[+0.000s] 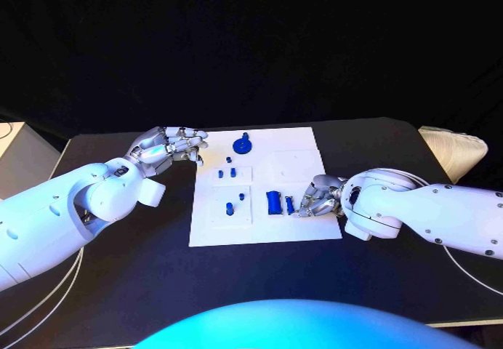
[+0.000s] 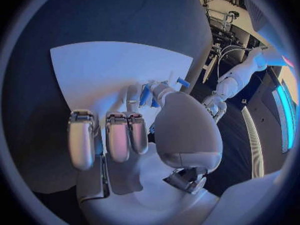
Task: Assemble the parts on the task board
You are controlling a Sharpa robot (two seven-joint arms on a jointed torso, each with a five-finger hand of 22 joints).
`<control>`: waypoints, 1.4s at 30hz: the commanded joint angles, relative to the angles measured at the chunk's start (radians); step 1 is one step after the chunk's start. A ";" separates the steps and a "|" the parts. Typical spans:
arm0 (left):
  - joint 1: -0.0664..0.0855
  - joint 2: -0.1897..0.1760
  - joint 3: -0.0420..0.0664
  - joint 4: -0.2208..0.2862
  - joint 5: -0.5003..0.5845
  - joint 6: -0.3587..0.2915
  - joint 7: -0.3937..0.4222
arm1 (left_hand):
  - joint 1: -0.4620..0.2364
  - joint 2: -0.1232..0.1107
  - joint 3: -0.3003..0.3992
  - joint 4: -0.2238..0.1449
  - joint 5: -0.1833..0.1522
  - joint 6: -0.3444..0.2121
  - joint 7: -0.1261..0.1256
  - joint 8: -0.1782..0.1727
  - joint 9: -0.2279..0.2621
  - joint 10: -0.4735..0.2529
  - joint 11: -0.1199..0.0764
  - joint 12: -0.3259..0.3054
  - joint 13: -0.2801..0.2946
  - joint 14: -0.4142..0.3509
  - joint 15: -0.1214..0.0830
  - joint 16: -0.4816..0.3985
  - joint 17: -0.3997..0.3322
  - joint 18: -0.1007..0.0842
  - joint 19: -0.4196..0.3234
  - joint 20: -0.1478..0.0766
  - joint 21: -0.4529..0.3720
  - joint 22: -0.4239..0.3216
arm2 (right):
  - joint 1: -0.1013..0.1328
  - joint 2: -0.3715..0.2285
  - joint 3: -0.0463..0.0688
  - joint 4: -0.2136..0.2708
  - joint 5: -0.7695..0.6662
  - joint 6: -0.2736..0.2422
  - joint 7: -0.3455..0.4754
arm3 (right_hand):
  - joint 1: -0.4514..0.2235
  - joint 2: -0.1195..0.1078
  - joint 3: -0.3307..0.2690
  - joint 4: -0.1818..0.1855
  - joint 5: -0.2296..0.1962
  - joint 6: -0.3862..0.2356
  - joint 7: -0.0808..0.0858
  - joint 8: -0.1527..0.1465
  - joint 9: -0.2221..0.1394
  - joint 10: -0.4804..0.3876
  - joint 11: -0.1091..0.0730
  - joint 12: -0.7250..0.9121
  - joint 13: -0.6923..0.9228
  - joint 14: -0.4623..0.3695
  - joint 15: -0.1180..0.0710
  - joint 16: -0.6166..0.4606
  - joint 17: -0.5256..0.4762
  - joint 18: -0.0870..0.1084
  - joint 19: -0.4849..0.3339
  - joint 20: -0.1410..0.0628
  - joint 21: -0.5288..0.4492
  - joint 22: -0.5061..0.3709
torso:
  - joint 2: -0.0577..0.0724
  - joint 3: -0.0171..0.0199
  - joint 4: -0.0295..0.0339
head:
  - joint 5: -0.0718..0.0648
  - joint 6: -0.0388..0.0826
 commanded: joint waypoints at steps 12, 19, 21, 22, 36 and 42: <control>-0.001 0.002 0.000 0.000 -0.007 0.019 0.006 | 0.007 0.005 -0.001 0.006 0.003 -0.008 0.001 -0.004 0.001 -0.006 0.003 0.006 0.001 -0.007 0.000 0.002 0.002 0.013 0.005 -0.001 -0.006 -0.001 | -0.002 0.022 0.001 -0.036 -0.025 -0.006 -0.003 | 0.001 0.024 0.016 0.016 0.027 0.009 -0.005 0.000 0.003 0.107 -0.007 0.003 0.264 0.086 -0.006 0.000 0.187 -0.014 0.099 -0.006 -0.002 0.239 | -0.001 -0.0008 -0.0001 | 0.003 0.000; -0.001 0.002 0.000 0.001 -0.008 0.022 0.003 | 0.027 0.011 0.007 -0.002 0.004 -0.007 0.000 -0.004 0.002 -0.009 0.001 0.009 0.006 -0.008 -0.002 -0.001 0.004 0.014 0.010 -0.003 -0.008 -0.003 | -0.004 0.033 0.001 -0.052 -0.029 0.024 -0.007 | 0.026 0.019 0.033 -0.001 0.055 0.005 -0.007 0.001 0.007 0.107 -0.009 0.003 0.264 0.085 -0.008 -0.003 0.183 -0.013 0.098 -0.008 -0.008 0.238 | -0.001 -0.0010 0.0002 | 0.000 0.000; -0.001 0.002 0.000 0.001 -0.008 0.022 0.003 | 0.036 0.014 0.011 -0.007 0.003 -0.007 0.000 -0.003 0.002 -0.009 0.001 0.010 0.007 -0.009 -0.003 -0.002 0.005 0.014 0.011 -0.005 -0.007 -0.002 | -0.005 0.034 0.001 -0.053 -0.030 0.028 -0.007 | 0.041 0.015 0.044 -0.013 0.068 0.004 -0.008 0.001 0.007 0.107 -0.010 0.003 0.264 0.086 -0.009 -0.003 0.183 -0.013 0.098 -0.008 -0.007 0.238 | -0.001 -0.0010 0.0001 | 0.000 0.000; -0.001 0.002 0.000 0.000 -0.008 0.023 0.002 | 0.036 0.014 0.011 -0.007 0.003 -0.007 0.000 -0.003 0.002 -0.009 0.001 0.010 0.007 -0.009 -0.003 -0.002 0.005 0.014 0.011 -0.005 -0.007 -0.002 | -0.006 0.035 0.001 -0.054 -0.030 0.029 -0.007 | 0.041 0.015 0.044 -0.013 0.068 0.004 -0.008 0.001 0.007 0.107 -0.010 0.003 0.264 0.086 -0.009 -0.003 0.183 -0.013 0.098 -0.008 -0.007 0.238 | -0.001 -0.0010 0.0001 | 0.000 0.000; -0.001 0.002 0.000 0.000 -0.010 0.027 -0.002 | 0.041 0.015 0.013 -0.009 0.003 -0.006 0.001 -0.003 0.003 -0.010 0.001 0.011 0.008 -0.009 -0.003 -0.003 0.005 0.014 0.012 -0.006 -0.006 -0.001 | -0.012 0.049 0.001 -0.059 -0.029 0.027 -0.007 | 0.044 0.002 0.048 -0.021 0.063 0.005 -0.006 0.001 0.008 0.107 -0.009 0.003 0.264 0.086 -0.009 -0.003 0.184 -0.013 0.098 -0.009 -0.006 0.238 | 0.000 -0.0012 0.0005 | 0.001 0.000; -0.001 0.002 0.000 0.001 -0.010 0.029 -0.004 | 0.041 0.015 0.013 -0.009 0.003 -0.006 0.001 -0.003 0.003 -0.010 0.001 0.011 0.008 -0.009 -0.003 -0.003 0.005 0.014 0.012 -0.006 -0.006 -0.001 | -0.013 0.041 0.001 -0.049 -0.026 0.032 -0.002 | 0.047 -0.021 0.044 -0.032 0.049 0.005 -0.006 0.001 0.009 0.107 -0.009 0.003 0.264 0.085 -0.008 -0.003 0.183 -0.013 0.098 -0.008 -0.007 0.238 | -0.001 -0.0013 0.0009 | 0.002 0.000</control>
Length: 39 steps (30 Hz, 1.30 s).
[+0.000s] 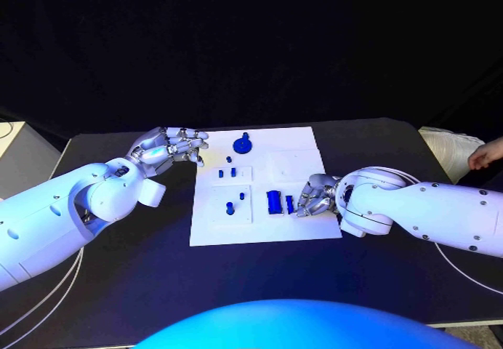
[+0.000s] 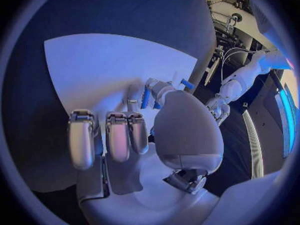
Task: Assemble the parts on the task board
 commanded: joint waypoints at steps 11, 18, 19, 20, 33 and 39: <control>-0.001 0.001 0.000 0.000 -0.005 0.024 0.003 | 0.011 0.003 0.007 -0.003 0.003 -0.006 0.001 -0.004 0.001 -0.007 -0.002 0.006 0.002 -0.005 0.001 -0.004 0.001 0.013 0.008 -0.002 -0.001 0.002 | -0.006 -0.039 0.000 0.048 0.031 -0.015 0.011 | 0.005 -0.034 -0.007 -0.018 -0.012 0.000 0.000 -0.001 0.000 0.103 -0.004 0.003 0.263 0.089 -0.003 -0.003 0.183 -0.013 0.098 -0.008 -0.005 0.237 | 0.001 0.0010 -0.0007 | 0.003 0.000; -0.001 0.002 0.000 0.000 -0.005 0.024 0.004 | 0.011 0.003 0.007 -0.004 0.003 -0.006 0.002 -0.004 0.001 -0.007 -0.002 0.006 0.002 -0.005 0.001 -0.004 0.002 0.013 0.008 -0.002 0.000 0.002 | -0.003 -0.058 0.007 0.067 0.039 -0.043 0.021 | -0.003 -0.036 -0.016 -0.011 -0.013 0.001 0.002 -0.002 -0.001 0.103 -0.002 0.003 0.263 0.089 -0.002 -0.004 0.182 -0.013 0.098 -0.007 -0.005 0.237 | 0.000 0.0008 -0.0008 | 0.002 0.000; -0.001 0.002 0.000 0.000 -0.005 0.024 0.004 | 0.011 0.003 0.007 -0.004 0.003 -0.006 0.002 -0.004 0.001 -0.007 -0.002 0.006 0.002 -0.005 0.001 -0.004 0.002 0.013 0.008 -0.002 0.000 0.002 | -0.002 -0.060 0.007 0.068 0.040 -0.047 0.025 | -0.004 -0.036 -0.017 -0.010 -0.012 0.001 0.002 -0.002 -0.001 0.103 -0.002 0.003 0.263 0.089 -0.002 -0.003 0.183 -0.013 0.098 -0.007 -0.005 0.237 | 0.000 0.0005 -0.0007 | 0.001 0.000; -0.001 0.002 0.000 0.000 -0.005 0.024 0.005 | 0.011 0.003 0.007 -0.004 0.003 -0.006 0.002 -0.004 0.001 -0.007 -0.002 0.006 0.002 -0.005 0.001 -0.004 0.002 0.013 0.008 -0.002 0.000 0.002 | -0.002 -0.063 0.008 0.068 0.042 -0.055 0.034 | -0.005 -0.035 -0.018 -0.009 -0.012 0.001 0.002 -0.002 -0.001 0.103 -0.002 0.003 0.263 0.089 -0.002 -0.004 0.182 -0.013 0.098 -0.007 -0.005 0.237 | 0.000 0.0001 -0.0007 | 0.001 0.000; -0.006 0.027 0.000 -0.027 0.028 -0.074 0.075 | -0.004 -0.002 0.001 0.007 0.003 -0.008 0.002 -0.005 0.001 -0.010 0.000 0.007 0.004 -0.007 0.004 -0.008 0.003 0.011 0.003 0.000 -0.003 0.002 | 0.010 -0.067 0.024 -0.039 0.372 -0.242 0.502 | 0.032 -0.020 0.000 -0.013 0.019 -0.045 0.023 -0.034 -0.013 0.052 0.016 -0.086 0.219 0.066 0.013 -0.061 0.094 0.009 0.084 0.005 -0.140 0.201 | -0.015 -0.0032 0.0018 | -0.003 0.013; -0.008 0.068 -0.001 -0.077 0.068 -0.165 0.138 | -0.011 -0.008 0.008 0.022 0.003 -0.029 0.008 -0.015 -0.001 -0.038 0.011 -0.012 -0.003 -0.058 0.021 -0.081 -0.022 0.008 -0.049 0.015 -0.054 -0.022 | 0.010 -0.017 0.034 -0.176 0.562 -0.322 0.658 | 0.110 0.003 0.067 -0.063 0.052 -0.081 0.044 -0.067 -0.023 -0.071 0.034 -0.284 0.116 0.026 0.027 -0.164 -0.034 0.050 0.048 0.020 -0.412 0.111 | -0.040 -0.0098 0.0043 | 0.004 0.042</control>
